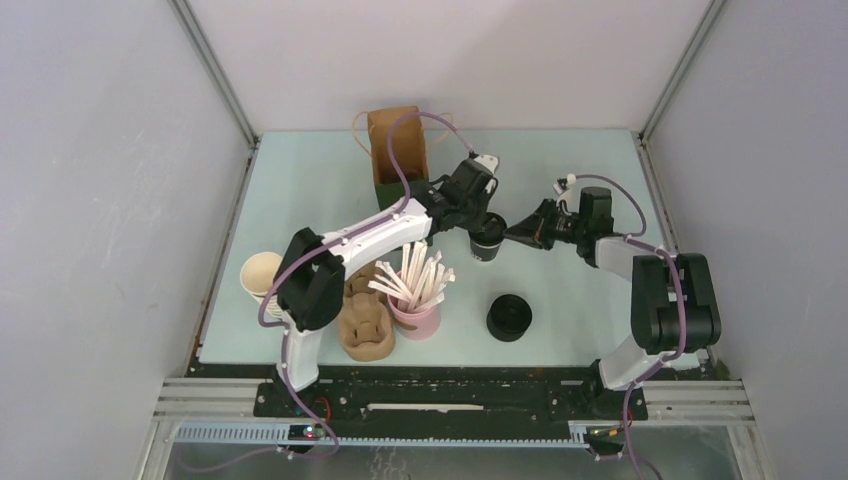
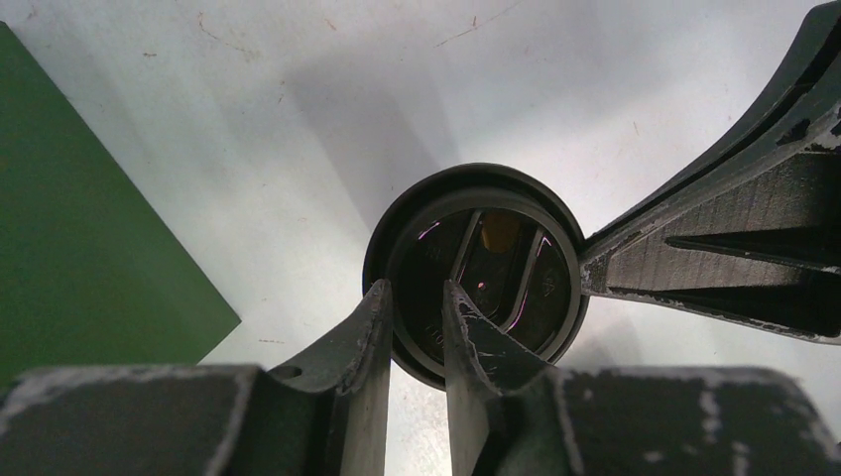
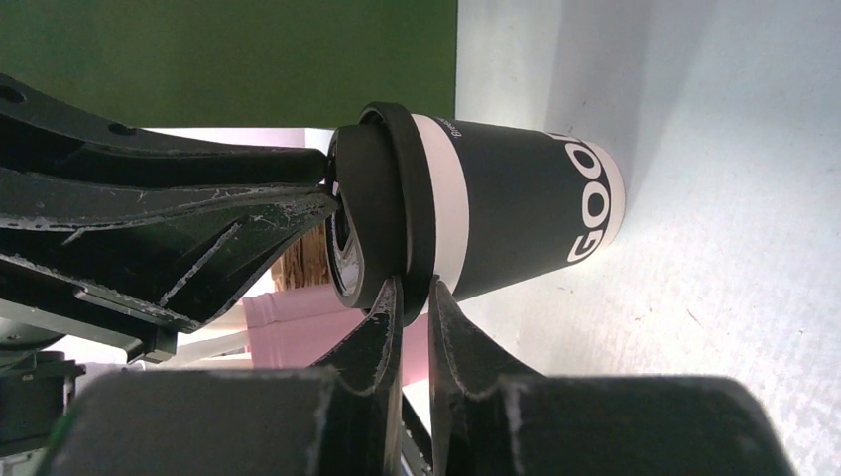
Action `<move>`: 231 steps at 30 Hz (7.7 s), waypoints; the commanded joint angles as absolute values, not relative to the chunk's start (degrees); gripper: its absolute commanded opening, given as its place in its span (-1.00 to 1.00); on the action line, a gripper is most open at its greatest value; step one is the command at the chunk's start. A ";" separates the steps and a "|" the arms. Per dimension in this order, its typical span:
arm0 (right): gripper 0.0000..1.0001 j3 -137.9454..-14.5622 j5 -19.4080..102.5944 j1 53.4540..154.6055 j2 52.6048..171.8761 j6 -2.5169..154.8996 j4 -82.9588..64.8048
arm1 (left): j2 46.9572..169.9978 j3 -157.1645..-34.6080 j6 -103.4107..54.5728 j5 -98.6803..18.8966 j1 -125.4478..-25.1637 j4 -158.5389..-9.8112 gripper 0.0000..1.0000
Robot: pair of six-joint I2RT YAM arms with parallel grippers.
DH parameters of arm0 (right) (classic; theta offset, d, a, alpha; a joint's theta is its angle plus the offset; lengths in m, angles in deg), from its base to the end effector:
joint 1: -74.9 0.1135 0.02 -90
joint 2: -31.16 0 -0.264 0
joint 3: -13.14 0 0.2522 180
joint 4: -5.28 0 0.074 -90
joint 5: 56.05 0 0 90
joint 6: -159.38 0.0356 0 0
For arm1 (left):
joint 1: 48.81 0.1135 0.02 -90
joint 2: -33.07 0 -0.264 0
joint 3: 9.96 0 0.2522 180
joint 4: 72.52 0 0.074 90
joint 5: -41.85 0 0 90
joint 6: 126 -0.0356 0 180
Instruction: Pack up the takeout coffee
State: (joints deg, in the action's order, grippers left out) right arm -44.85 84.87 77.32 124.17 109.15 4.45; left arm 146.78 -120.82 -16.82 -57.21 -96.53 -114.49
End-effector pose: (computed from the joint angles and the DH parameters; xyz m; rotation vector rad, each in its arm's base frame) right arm 0.3171 0.0411 0.1759 0.1966 2.2493 1.3781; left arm 0.3106 -0.3332 0.2657 0.5091 2.3191 -0.3873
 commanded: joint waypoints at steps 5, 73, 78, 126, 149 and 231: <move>-1.00 -37.23 65.02 81.70 126.96 101.03 0.57 | 148.65 -114.52 -14.30 -54.55 -97.15 -117.51 -0.50; 0.02 -63.18 83.14 81.23 122.71 103.11 -13.61 | 149.23 -120.28 -17.76 -52.47 -95.54 -121.04 -0.42; 0.03 -63.68 80.53 78.80 120.36 98.50 -19.24 | 149.91 -127.99 -19.26 -53.79 -94.81 -125.15 -0.31; -0.70 -60.48 54.84 84.04 132.52 90.20 -31.94 | 151.87 -125.74 -17.54 -51.23 -92.46 -123.26 -0.42; 0.02 -80.56 75.70 81.58 126.02 94.70 -33.02 | 152.95 -145.91 -21.22 -53.60 -90.74 -131.48 0.06; 0.60 -58.61 58.13 78.44 89.85 86.53 -42.53 | 131.95 -149.82 -25.87 -56.52 -97.06 -133.78 -0.10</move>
